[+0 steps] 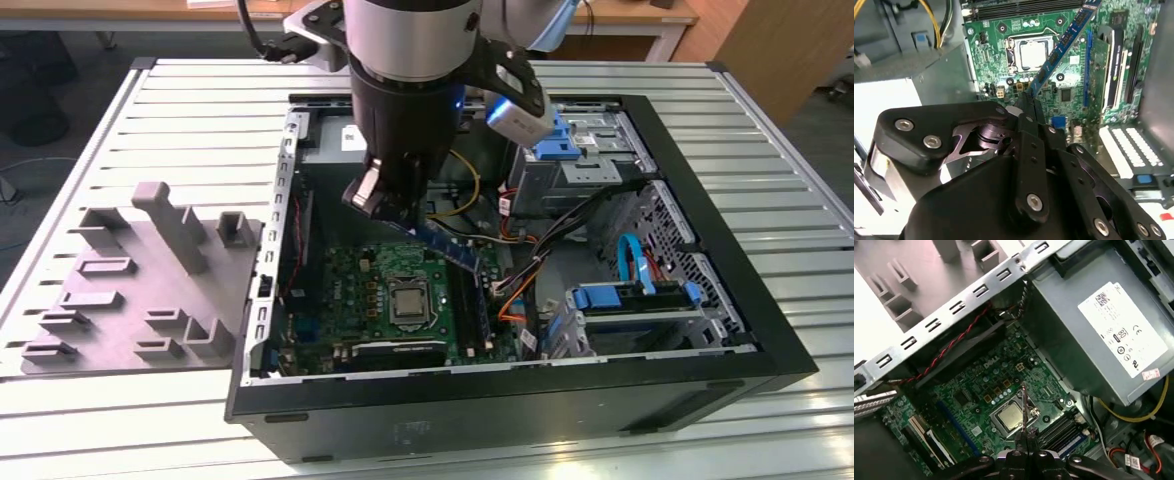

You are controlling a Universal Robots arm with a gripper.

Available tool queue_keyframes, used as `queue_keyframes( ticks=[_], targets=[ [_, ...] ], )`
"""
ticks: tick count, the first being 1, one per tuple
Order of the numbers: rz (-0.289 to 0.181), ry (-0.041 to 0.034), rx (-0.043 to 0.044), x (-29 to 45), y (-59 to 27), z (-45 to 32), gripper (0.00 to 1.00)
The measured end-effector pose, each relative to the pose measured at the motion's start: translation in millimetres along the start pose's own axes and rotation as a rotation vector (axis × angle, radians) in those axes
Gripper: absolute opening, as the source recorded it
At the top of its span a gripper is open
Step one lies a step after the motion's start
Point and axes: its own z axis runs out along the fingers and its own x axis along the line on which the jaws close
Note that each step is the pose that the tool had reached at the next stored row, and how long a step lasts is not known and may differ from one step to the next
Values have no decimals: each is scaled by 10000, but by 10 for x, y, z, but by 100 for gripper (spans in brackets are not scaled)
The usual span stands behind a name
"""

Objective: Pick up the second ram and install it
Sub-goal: 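Insert the second ram into the second slot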

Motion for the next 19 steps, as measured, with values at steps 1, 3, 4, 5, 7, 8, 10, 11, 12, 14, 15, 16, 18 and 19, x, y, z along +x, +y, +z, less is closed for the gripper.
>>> queue_keyframes(
  ticks=[1, 3, 4, 5, 7, 8, 10, 11, 12, 14, 15, 16, 18, 19],
  targets=[
    [177, -7, 11, 0, 0, 0, 12],
    [719, -27, 45, 0, 0, 2, 12],
    [1070, -39, 68, 0, 0, 2, 12],
    [1420, -52, 90, 0, 0, 3, 12],
    [1770, -65, 111, 0, 0, 4, 12],
    [1956, -72, 124, 0, 0, 5, 12],
    [2315, -85, 146, 1, 0, 6, 12],
    [2493, -92, 157, 1, 0, 6, 12],
    [2674, -100, 167, 0, 0, 7, 12],
    [3027, -114, 187, 0, 0, 8, 12],
    [3223, -123, 198, 0, 0, 9, 12],
    [3400, -130, 208, 0, -1, 10, 12],
    [3759, -145, 229, 1, -1, 11, 12],
    [3941, -153, 239, 1, -1, 12, 12]
  ],
)
